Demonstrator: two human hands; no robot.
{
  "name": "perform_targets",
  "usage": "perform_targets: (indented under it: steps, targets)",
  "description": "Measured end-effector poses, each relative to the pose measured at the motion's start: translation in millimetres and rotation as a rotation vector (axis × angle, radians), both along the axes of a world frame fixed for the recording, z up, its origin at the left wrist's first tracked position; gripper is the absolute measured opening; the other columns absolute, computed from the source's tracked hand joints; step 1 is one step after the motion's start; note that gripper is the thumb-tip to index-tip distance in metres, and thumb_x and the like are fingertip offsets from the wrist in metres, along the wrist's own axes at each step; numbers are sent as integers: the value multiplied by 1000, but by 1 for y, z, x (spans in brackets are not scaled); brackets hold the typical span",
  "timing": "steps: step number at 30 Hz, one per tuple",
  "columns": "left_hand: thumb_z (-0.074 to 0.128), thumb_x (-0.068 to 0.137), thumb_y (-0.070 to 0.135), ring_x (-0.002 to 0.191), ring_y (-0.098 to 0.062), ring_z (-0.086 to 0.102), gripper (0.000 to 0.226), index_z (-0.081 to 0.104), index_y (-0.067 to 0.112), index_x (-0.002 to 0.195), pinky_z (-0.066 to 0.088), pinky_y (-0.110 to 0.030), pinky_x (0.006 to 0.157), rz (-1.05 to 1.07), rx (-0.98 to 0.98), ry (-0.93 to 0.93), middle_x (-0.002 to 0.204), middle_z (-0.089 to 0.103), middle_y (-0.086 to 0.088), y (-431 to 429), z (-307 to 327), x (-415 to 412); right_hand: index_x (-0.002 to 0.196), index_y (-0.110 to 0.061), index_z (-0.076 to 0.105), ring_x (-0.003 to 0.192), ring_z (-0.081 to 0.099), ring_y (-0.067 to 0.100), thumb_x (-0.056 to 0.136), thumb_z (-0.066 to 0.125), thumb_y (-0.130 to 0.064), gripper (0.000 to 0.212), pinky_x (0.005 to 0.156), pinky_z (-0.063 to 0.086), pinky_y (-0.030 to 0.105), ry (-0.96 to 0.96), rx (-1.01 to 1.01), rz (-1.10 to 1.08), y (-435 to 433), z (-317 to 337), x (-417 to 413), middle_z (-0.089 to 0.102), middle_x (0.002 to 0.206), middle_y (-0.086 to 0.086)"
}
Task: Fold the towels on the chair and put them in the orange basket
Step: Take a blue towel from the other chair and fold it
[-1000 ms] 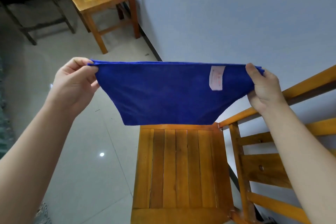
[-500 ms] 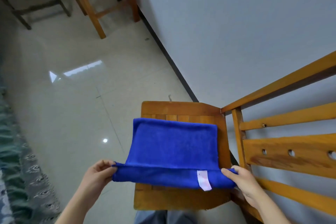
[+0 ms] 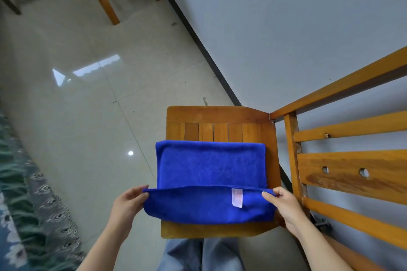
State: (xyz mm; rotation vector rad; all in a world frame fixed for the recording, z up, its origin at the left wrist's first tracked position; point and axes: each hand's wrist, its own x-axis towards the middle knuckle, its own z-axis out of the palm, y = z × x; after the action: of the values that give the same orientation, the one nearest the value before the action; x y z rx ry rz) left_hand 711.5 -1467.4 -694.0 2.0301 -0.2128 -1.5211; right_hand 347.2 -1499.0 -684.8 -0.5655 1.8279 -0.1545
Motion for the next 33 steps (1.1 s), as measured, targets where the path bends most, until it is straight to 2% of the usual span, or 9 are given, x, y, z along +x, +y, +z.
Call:
perform_targets:
  steps: [7,13,20,23,25,27,30,31,33]
  targets:
    - [53,91,6,81,-20,57,11,62,12,91,48,-32,76,74,-105,15,89,63,-9,-40,-5,-5,82,-11,54,92,60,30,84,64,-11,10,75,49,36,-90,-164,-195,-34,-19,-4,64,92,13]
    - [54,91,7,81,-17,58,15,60,7,105,48,-28,76,82,-167,-23,89,63,-6,-83,-19,-3,80,-16,52,81,59,23,87,63,-13,13,65,48,30,8,-314,-323,-69,-36,6,62,87,8]
    - [58,89,7,83,-19,56,22,62,2,110,47,-25,76,57,-182,-119,87,63,-2,-128,-53,-10,89,-9,44,65,45,11,94,52,-18,13,53,34,18,386,-478,-70,-94,-62,18,45,71,-5]
    - [58,90,9,88,-16,55,29,61,1,117,44,-23,74,2,-146,-246,103,64,-7,-133,-65,-15,99,-10,46,83,53,22,95,50,-22,13,56,36,18,428,-438,2,-101,-64,25,50,82,-1]
    - [56,92,16,110,-23,52,38,52,6,128,42,-32,90,-284,-101,-470,127,55,-13,-129,-71,-19,118,-9,48,106,52,27,91,56,-26,33,72,43,23,527,-429,125,-97,-60,34,54,111,9]
    - [55,92,24,132,-32,34,53,38,10,140,30,-42,106,-695,-70,-761,146,36,-17,-120,-68,-25,125,-7,50,117,48,28,87,62,-26,44,87,44,32,625,-577,381,-81,-53,46,51,126,13]
    - [52,86,25,130,-41,35,52,43,6,134,40,-52,99,-1137,-323,-1011,141,40,-25,-94,-57,-51,124,-12,53,115,49,20,92,55,-22,34,93,37,27,412,-561,690,-58,-51,62,54,122,5]
    - [50,81,28,129,-40,36,55,44,7,131,43,-54,95,-1289,-355,-992,138,44,-25,-84,-56,-61,128,-17,49,116,48,17,94,51,-23,35,95,36,27,290,-432,702,-54,-54,63,53,122,1]
    - [57,80,32,133,-36,32,60,42,10,134,41,-55,97,-1455,-222,-963,141,42,-20,-74,-55,-72,134,-20,41,114,49,18,94,50,-20,41,96,42,33,167,-246,458,-56,-61,60,48,127,3]
